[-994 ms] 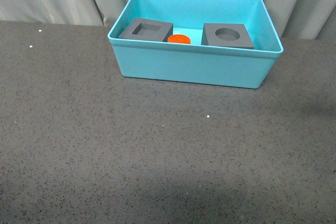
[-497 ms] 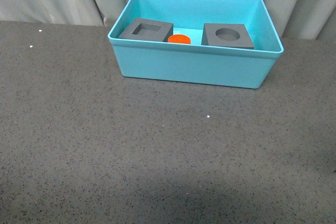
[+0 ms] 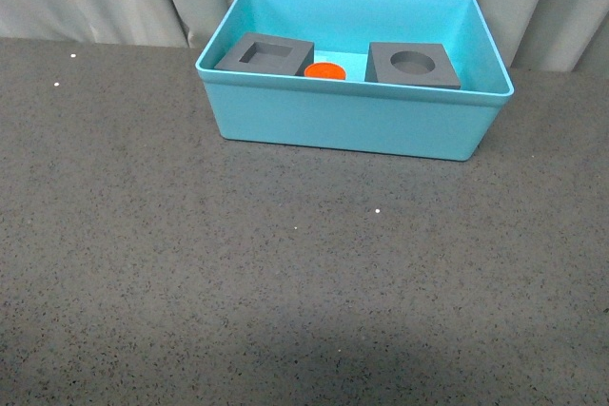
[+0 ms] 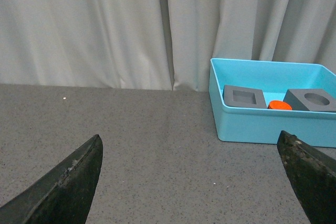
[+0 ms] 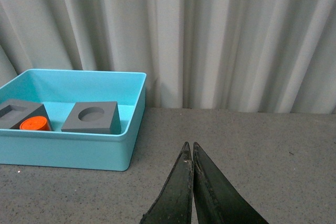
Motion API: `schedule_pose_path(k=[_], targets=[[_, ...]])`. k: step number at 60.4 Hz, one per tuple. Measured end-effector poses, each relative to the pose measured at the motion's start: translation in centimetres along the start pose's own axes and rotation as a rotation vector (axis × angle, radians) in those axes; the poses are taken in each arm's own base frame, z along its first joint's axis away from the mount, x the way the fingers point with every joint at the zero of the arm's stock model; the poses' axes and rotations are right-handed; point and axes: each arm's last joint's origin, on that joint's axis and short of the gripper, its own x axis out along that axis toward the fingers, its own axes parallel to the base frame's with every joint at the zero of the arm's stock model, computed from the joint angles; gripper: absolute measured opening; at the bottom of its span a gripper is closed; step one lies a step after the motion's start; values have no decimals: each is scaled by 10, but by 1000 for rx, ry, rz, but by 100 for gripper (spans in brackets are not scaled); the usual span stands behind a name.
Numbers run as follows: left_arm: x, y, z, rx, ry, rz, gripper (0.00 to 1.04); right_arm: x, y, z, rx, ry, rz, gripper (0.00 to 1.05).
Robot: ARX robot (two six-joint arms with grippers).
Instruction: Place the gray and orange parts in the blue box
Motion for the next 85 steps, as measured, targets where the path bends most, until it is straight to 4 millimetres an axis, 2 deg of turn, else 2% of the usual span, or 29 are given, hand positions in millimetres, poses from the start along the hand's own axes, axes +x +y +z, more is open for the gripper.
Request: schedule_pose_path(k=[70, 85], targets=[[0, 0, 0, 0, 0, 0, 98, -38, 0, 1, -1, -12, 4, 1], [0, 0, 0, 0, 1, 0, 98, -38, 0, 1, 0, -13, 4, 43]])
